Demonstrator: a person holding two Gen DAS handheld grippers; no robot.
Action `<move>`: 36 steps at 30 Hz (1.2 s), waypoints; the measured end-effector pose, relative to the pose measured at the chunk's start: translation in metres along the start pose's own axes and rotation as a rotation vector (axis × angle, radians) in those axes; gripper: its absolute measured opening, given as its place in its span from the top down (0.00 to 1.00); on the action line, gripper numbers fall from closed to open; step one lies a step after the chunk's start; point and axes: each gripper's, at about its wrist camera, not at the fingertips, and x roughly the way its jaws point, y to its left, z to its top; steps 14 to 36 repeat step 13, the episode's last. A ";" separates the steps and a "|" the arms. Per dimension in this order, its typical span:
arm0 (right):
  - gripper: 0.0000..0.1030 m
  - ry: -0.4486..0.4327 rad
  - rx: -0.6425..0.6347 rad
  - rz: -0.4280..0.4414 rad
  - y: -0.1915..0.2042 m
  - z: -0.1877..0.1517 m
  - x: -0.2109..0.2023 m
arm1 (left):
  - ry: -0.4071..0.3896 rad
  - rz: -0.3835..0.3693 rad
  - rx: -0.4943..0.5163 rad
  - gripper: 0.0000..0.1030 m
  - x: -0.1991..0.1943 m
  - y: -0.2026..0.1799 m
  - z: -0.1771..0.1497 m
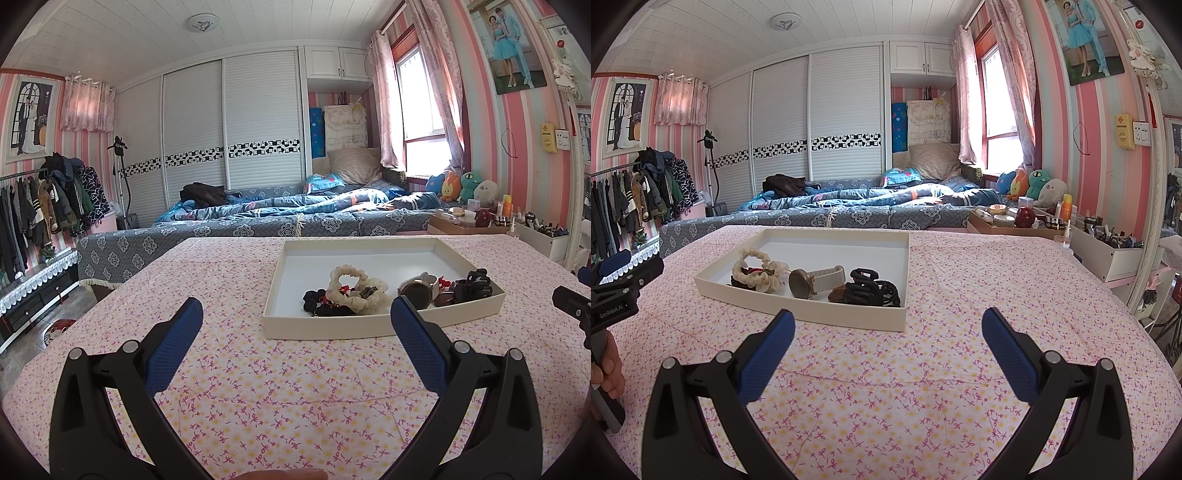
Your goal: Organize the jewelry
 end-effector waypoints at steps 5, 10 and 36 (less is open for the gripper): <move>0.02 0.000 0.001 0.000 0.000 0.000 0.000 | 0.000 -0.002 0.000 0.03 0.000 0.000 0.000; 0.02 0.000 -0.001 0.000 0.000 0.000 0.000 | 0.002 -0.012 0.002 0.03 -0.002 -0.002 0.000; 0.02 0.000 -0.001 0.000 0.000 0.000 0.000 | 0.002 -0.014 0.003 0.03 -0.002 -0.004 0.000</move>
